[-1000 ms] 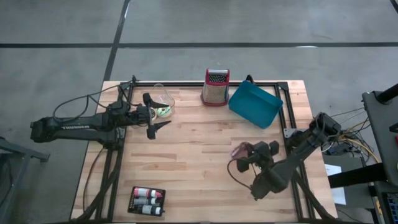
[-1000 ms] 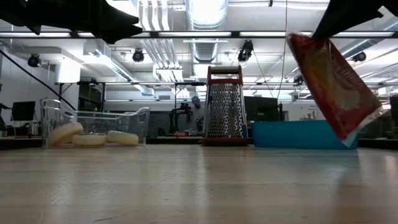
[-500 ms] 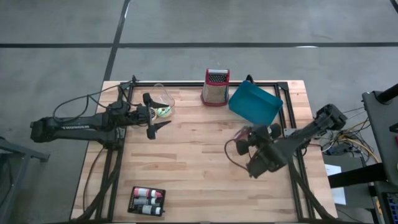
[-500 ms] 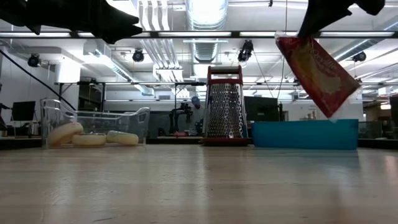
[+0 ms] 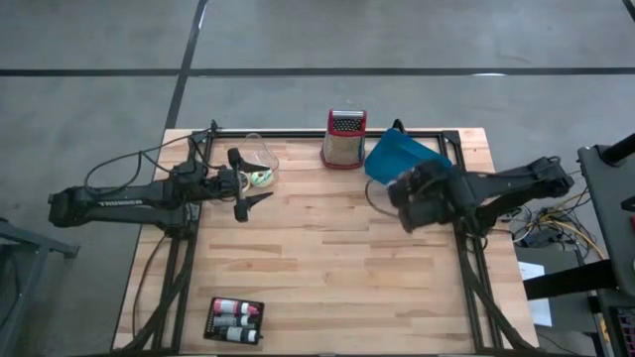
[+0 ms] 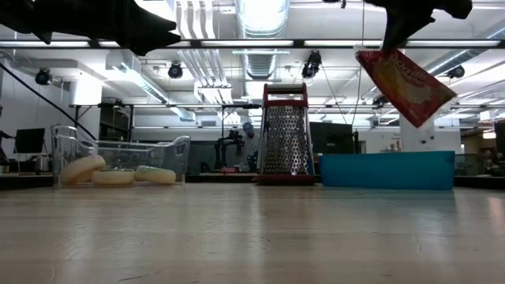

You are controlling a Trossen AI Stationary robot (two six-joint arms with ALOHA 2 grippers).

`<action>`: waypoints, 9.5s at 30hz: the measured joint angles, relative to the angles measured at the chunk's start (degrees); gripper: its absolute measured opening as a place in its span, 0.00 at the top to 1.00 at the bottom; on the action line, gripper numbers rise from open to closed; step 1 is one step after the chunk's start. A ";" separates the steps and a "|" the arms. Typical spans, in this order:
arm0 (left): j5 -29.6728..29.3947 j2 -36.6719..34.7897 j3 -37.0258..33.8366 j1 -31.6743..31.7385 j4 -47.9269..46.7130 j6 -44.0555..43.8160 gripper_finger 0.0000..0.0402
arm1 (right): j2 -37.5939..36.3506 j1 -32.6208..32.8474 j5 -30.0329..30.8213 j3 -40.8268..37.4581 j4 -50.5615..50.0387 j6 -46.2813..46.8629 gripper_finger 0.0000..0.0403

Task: Pick & Place Food Item
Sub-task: Put the red popcorn bag into the blue bin, then return to Home Position

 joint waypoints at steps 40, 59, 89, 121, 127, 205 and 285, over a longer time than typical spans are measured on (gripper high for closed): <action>0.18 0.00 0.00 -0.01 0.00 0.00 0.19 | 16.11 -50.21 -21.54 3.26 21.89 -72.17 0.97; 0.15 0.00 0.00 -0.02 0.00 0.00 0.19 | 17.91 -52.68 -31.59 -1.64 31.29 -73.87 0.98; 0.02 0.00 0.00 -0.01 0.00 0.02 0.19 | 1.19 -57.07 -40.52 -26.86 58.41 -68.65 0.98; 0.17 -0.02 -0.02 -0.02 -0.02 0.00 0.19 | 13.92 -59.07 -43.15 -26.95 59.50 -56.38 0.98; 0.17 -0.02 -0.02 0.00 -0.02 0.00 0.19 | 13.93 -59.04 -43.06 -26.95 60.87 -56.21 0.98; 0.17 0.00 -0.02 -0.01 0.00 0.00 0.19 | -13.94 -43.96 -42.74 -32.96 79.29 -64.14 0.55; 0.15 0.00 -0.02 0.00 -0.22 0.00 0.19 | -73.70 15.75 -17.31 -74.71 103.07 -100.80 0.55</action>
